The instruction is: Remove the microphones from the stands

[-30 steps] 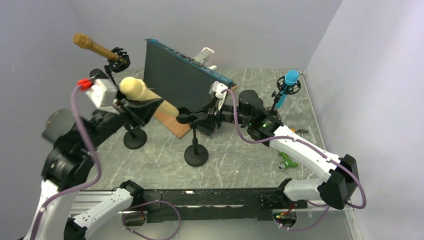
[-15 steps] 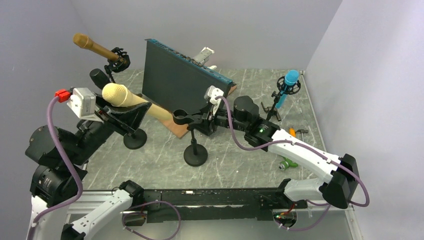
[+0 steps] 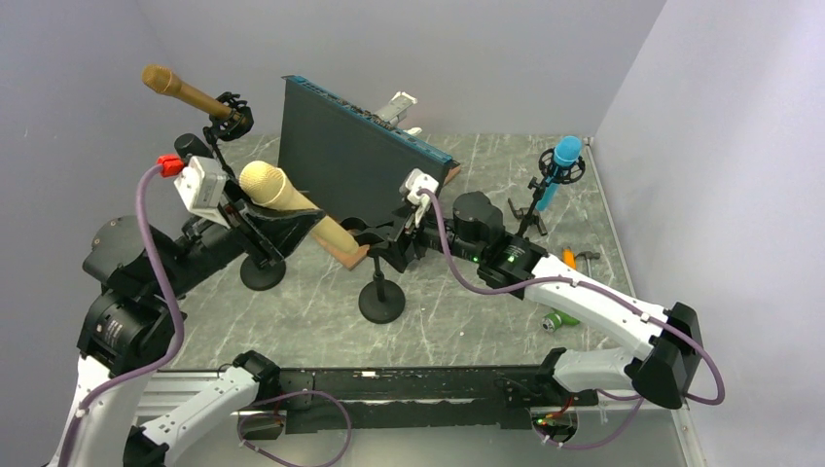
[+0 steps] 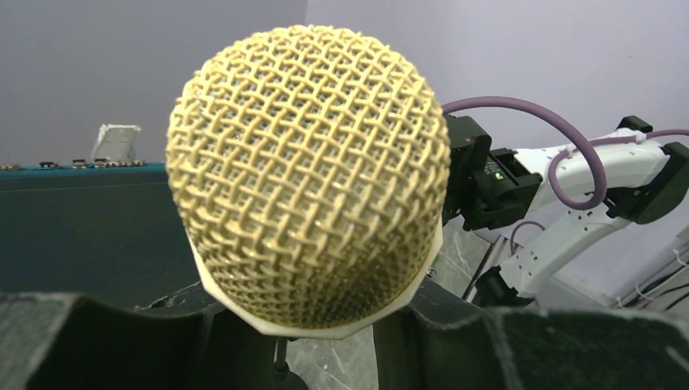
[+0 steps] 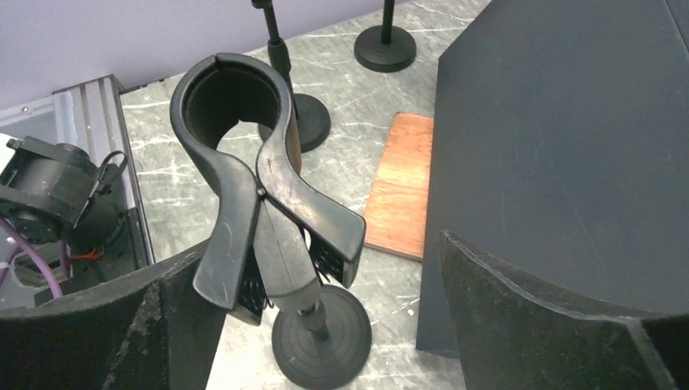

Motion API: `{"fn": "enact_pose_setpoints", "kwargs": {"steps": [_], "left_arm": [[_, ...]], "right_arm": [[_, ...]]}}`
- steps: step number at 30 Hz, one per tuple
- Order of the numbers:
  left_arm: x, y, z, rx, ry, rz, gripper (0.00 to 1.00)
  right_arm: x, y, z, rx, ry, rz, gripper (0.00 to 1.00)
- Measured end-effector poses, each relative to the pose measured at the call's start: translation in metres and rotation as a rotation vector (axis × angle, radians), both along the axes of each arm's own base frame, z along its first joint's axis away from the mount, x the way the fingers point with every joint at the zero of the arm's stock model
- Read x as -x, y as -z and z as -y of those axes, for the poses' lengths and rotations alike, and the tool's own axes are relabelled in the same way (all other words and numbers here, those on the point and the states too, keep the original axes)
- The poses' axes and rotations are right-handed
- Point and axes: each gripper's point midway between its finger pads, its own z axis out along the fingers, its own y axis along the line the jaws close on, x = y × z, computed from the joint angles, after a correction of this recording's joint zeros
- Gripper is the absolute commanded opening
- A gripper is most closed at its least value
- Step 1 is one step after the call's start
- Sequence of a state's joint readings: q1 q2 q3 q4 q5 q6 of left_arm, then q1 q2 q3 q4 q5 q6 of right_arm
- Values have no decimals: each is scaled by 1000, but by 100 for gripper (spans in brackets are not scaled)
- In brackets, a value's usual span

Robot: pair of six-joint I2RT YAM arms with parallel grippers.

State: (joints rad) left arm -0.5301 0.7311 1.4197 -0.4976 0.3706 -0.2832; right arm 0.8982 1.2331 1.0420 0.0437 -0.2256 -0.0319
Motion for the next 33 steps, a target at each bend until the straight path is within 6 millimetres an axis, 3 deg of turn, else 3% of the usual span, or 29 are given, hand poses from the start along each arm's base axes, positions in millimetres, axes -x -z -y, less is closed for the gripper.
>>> {"fn": "enact_pose_setpoints", "kwargs": {"steps": [10, 20, 23, 28, 33], "left_arm": [[-1, 6, 15, -10, 76, -31, 0], [0, 6, 42, 6, 230, -68, 0], [-11, 12, 59, 11, 292, -114, 0], [-24, 30, 94, 4, 396, -199, 0], [-14, 56, 148, -56, 538, -289, 0]], "right_arm": [[12, 0, 16, 11, 27, -83, 100], [35, -45, 60, -119, 153, -216, 100], [39, -48, 79, -151, 241, -295, 100], [47, -32, 100, -145, 350, -452, 99], [67, -34, 112, -186, 346, -539, 99]]}}
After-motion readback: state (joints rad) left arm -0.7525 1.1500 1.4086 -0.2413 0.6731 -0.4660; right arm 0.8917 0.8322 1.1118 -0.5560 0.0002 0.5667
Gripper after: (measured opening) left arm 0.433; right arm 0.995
